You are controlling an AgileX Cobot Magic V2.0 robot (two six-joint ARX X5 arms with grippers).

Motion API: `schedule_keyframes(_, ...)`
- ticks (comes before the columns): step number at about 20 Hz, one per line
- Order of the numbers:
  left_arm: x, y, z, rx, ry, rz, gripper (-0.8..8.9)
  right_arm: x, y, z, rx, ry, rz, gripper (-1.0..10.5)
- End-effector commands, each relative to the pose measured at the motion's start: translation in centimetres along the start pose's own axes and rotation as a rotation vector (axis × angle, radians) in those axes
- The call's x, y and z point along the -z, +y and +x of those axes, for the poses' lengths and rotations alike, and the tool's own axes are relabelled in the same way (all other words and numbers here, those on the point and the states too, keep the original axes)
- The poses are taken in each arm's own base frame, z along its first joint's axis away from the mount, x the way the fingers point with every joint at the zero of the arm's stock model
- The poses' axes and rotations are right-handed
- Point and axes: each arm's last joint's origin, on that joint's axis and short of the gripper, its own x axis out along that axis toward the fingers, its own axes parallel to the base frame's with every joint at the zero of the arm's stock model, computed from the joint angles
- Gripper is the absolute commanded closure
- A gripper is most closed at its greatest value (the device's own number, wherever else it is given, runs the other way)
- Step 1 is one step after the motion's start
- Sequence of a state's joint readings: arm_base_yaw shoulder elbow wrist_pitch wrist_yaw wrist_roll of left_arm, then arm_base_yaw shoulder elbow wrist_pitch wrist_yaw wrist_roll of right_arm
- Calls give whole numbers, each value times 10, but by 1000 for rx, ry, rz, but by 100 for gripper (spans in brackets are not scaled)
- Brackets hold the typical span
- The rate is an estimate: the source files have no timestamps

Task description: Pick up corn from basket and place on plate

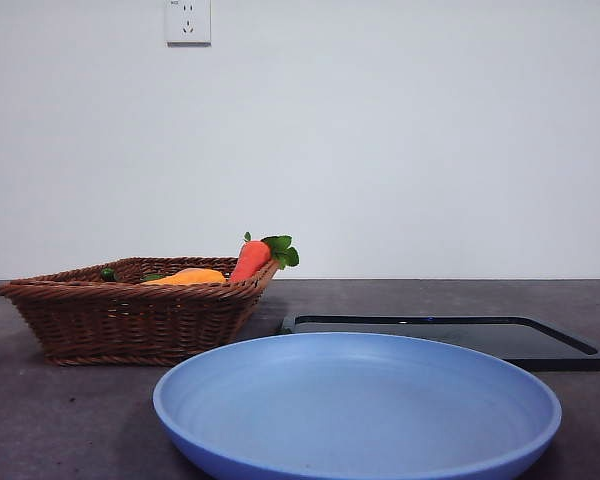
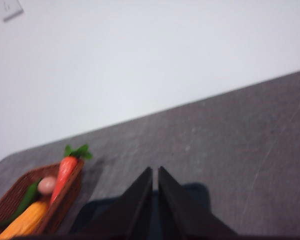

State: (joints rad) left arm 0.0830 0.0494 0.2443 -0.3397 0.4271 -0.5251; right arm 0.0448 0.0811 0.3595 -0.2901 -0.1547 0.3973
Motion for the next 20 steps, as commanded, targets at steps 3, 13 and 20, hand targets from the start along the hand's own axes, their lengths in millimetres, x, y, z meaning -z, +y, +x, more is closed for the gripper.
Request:
schedule_keyframes(3,-18,-17,-7,53,88,40,807,-26,14,-3,-37,129,-49,945)
schedule_keyframes(13,-44,-44,-19,138,323,147,807,-59,32,6,-151,535,-159,945)
schedule_keyframes(20,-47,-52,-22,158,552,189,807,-59,36,12,-200,792,-195,945)
